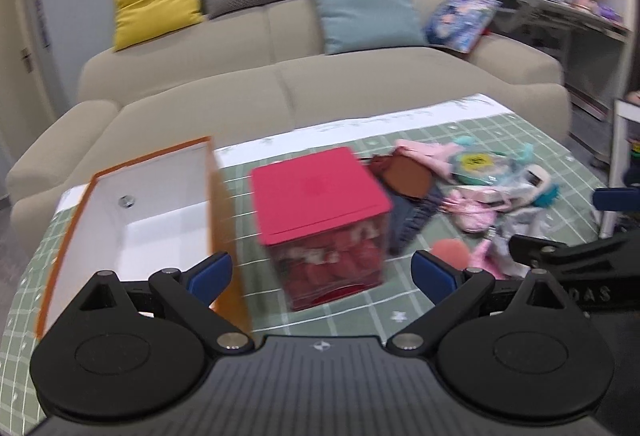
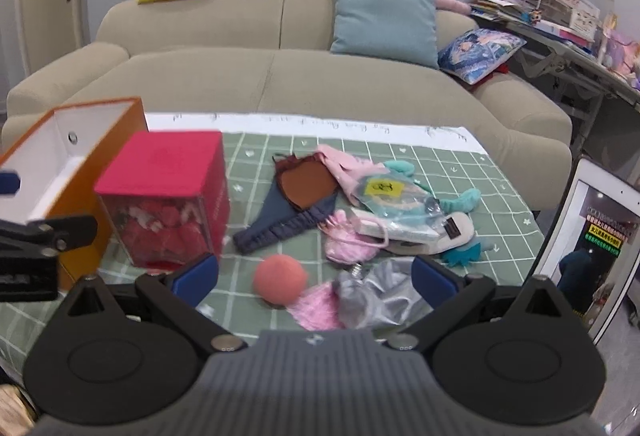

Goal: Organize soft objects
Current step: 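Grasp the grey satin bag with the right tool while the left tool grasps the pink ball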

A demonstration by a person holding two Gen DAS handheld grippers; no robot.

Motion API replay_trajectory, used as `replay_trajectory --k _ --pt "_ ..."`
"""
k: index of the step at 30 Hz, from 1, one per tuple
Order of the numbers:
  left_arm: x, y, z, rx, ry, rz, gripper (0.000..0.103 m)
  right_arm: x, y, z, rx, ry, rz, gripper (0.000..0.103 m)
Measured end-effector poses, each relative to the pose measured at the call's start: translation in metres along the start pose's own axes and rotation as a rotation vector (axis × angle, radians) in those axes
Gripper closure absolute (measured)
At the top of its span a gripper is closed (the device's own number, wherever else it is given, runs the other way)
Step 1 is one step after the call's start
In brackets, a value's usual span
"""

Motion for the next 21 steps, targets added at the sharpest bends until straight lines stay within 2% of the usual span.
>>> replay_trajectory --k 1,4,6,10,16,19,21 --pt "-0.006 0.002 0.002 -0.001 -0.023 0.015 0.0 -0.009 -0.002 0.006 0.023 0.008 0.025 0.002" --pt "-0.026 0.008 0.011 0.003 -0.108 0.044 0.0 -0.041 -0.006 0.027 0.126 0.074 0.209 0.002" --pt "-0.039 0.014 0.018 0.002 -0.17 0.063 0.0 -0.06 -0.008 0.044 0.175 0.07 0.273 0.002" --pt "-0.073 0.026 0.038 -0.022 -0.295 0.13 0.0 -0.077 -0.006 0.08 0.19 -0.026 0.167 0.002" --pt "-0.113 0.022 0.08 0.047 -0.416 0.215 0.0 -0.089 -0.017 0.137 0.337 -0.063 0.161 0.005" --pt "-0.123 0.017 0.101 0.076 -0.411 0.251 0.0 -0.093 -0.025 0.148 0.392 -0.085 0.14 0.022" --pt "-0.128 0.014 0.114 0.093 -0.413 0.259 0.0 -0.096 -0.032 0.15 0.44 -0.074 0.162 0.041"
Point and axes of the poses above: each gripper's, at about its wrist camera, not at the fingertips, and z roughly the way its jaws point, x to its left, y to its top, the point moved 9 cm from there along z, roughly the way its jaws point, and after that the axes turned 8 degrees about z, right-handed, at the moved point
